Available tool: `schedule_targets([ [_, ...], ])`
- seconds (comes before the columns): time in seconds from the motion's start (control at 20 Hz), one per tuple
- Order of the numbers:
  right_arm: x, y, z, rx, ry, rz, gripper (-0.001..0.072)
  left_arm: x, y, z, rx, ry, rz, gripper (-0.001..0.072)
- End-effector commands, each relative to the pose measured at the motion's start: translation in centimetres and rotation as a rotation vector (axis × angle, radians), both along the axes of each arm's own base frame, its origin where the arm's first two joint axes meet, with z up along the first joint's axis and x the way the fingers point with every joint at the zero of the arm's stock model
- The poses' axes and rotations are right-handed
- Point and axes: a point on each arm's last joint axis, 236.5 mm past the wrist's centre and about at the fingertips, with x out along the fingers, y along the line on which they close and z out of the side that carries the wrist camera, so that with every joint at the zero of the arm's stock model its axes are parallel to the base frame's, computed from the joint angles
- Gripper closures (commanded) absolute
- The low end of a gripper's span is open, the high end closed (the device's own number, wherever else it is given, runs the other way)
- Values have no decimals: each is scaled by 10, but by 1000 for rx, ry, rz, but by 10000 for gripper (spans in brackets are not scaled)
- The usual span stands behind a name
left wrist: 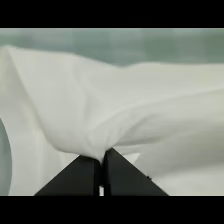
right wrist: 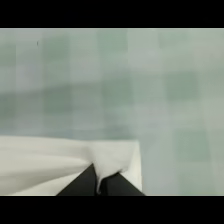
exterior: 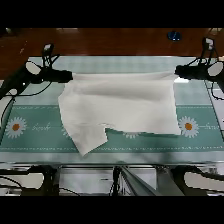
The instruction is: Fold the shirts.
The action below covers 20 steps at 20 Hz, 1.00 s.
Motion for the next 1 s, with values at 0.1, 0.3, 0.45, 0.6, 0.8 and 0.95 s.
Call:
schedule_targets([
  [0.1, -23, 8, -53, 18, 189, 54, 687, -28, -3, -51, -30, 181, 0, 684],
  [0.3, -22, 11, -75, 51, 223, 43, 685, -13, -8, -47, -60, 132, 39, 681],
  [0.45, -21, 15, -72, 74, 222, 40, 424, -6, -12, -28, -87, 116, 26, 446],
  [0.6, -32, 3, -21, 22, 205, 82, 262, 4, 11, 35, -95, 88, -25, 191],
  [0.8, -113, -67, 37, -236, 375, 57, 262, -51, 77, 88, -77, 204, -16, 194],
  [0.95, -180, -105, 29, -277, 558, -32, 263, -123, 97, 68, -137, 359, 43, 193],
])
